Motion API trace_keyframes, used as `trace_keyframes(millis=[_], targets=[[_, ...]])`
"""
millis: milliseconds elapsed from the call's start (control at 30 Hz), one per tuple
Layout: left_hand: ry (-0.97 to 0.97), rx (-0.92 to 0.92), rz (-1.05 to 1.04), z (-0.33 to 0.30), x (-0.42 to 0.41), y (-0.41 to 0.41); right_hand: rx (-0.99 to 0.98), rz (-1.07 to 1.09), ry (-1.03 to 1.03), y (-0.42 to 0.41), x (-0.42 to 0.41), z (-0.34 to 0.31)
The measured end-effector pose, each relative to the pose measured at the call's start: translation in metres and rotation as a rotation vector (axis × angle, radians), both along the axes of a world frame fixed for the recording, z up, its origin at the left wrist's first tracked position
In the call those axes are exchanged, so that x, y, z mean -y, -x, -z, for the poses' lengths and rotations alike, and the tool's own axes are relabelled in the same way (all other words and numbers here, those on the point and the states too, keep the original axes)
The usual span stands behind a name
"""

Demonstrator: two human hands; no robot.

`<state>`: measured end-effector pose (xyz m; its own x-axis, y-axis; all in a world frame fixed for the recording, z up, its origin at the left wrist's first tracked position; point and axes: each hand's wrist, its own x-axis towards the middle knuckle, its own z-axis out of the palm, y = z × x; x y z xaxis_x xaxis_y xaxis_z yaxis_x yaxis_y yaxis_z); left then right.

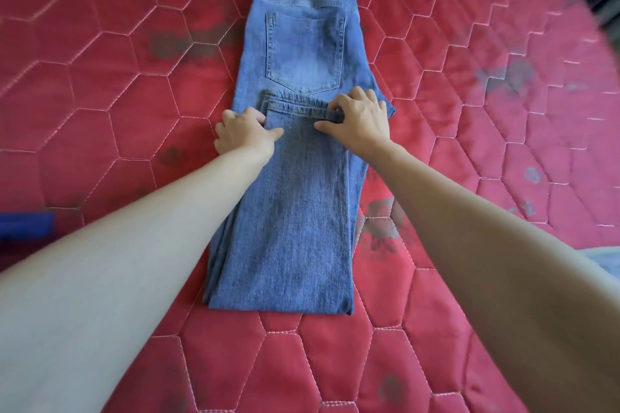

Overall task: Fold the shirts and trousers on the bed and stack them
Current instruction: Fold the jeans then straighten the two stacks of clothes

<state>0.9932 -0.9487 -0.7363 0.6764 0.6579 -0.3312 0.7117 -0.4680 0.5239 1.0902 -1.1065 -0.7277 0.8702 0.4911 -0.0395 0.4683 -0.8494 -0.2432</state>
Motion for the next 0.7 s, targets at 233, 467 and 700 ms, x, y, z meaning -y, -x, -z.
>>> trace_keyframes(millis=[233, 467, 700], targets=[[0.111, 0.345, -0.01, 0.0, -0.021, -0.001, -0.089, -0.054, -0.204, -0.011, -0.033, -0.014], [0.059, 0.261, 0.032, 0.006, -0.026, -0.007, -0.071, 0.056, -0.202, -0.004, -0.038, 0.016], [0.059, 0.152, 0.19, -0.007, -0.018, 0.074, 0.094, 0.075, -0.083, 0.005, -0.036, 0.028]])
